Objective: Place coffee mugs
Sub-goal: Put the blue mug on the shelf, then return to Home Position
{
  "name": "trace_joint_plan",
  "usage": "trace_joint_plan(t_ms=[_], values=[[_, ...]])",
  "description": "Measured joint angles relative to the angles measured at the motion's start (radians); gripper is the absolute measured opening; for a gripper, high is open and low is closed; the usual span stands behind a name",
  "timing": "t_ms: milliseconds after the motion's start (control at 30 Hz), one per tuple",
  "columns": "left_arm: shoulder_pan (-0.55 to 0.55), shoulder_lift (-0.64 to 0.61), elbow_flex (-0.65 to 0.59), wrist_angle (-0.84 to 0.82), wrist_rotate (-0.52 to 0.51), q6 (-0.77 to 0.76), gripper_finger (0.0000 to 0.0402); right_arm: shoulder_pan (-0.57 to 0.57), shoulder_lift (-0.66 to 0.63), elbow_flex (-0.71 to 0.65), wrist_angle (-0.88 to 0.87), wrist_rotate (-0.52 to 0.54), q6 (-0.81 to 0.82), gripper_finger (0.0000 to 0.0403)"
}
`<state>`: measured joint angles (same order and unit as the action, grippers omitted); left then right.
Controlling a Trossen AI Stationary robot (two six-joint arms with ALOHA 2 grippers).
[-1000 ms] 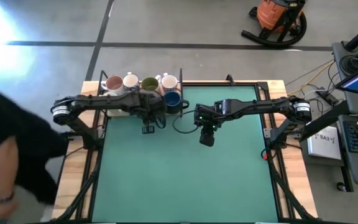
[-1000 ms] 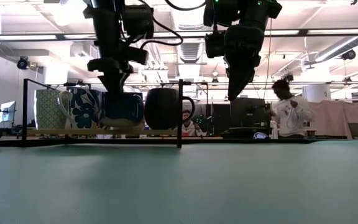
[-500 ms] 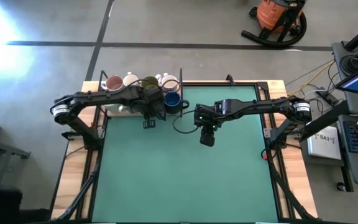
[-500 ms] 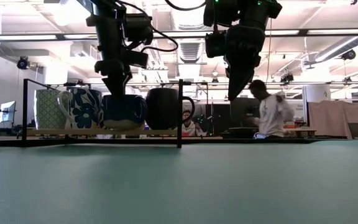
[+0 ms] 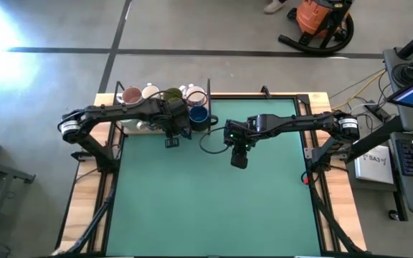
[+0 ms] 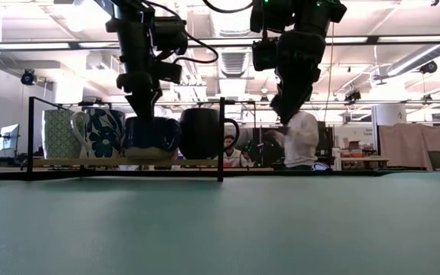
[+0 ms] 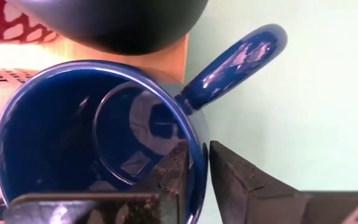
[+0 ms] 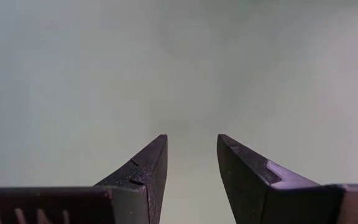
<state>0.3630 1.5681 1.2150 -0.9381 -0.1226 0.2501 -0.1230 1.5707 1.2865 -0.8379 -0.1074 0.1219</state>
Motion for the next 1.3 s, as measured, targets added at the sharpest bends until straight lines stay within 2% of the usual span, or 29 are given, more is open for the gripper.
trace_joint_plan(t_ms=[267,900,1067,1300], values=[[0.018,0.000,0.000,-0.001,-0.051,-0.001,0.0074,0.000,0.000,0.000,0.000,0.000,0.001,0.0128],[0.018,-0.009,0.000,0.003,-0.052,-0.024,0.0076,0.000,0.000,0.000,-0.008,0.000,-0.008,0.0128],[0.006,-0.073,0.000,0.003,-0.050,-0.044,0.0076,0.000,-0.009,0.000,-0.032,0.000,-0.040,0.0128],[-0.009,-0.231,0.000,-0.007,-0.047,-0.151,0.0076,0.000,-0.068,-0.001,-0.040,0.003,-0.092,0.0128]])
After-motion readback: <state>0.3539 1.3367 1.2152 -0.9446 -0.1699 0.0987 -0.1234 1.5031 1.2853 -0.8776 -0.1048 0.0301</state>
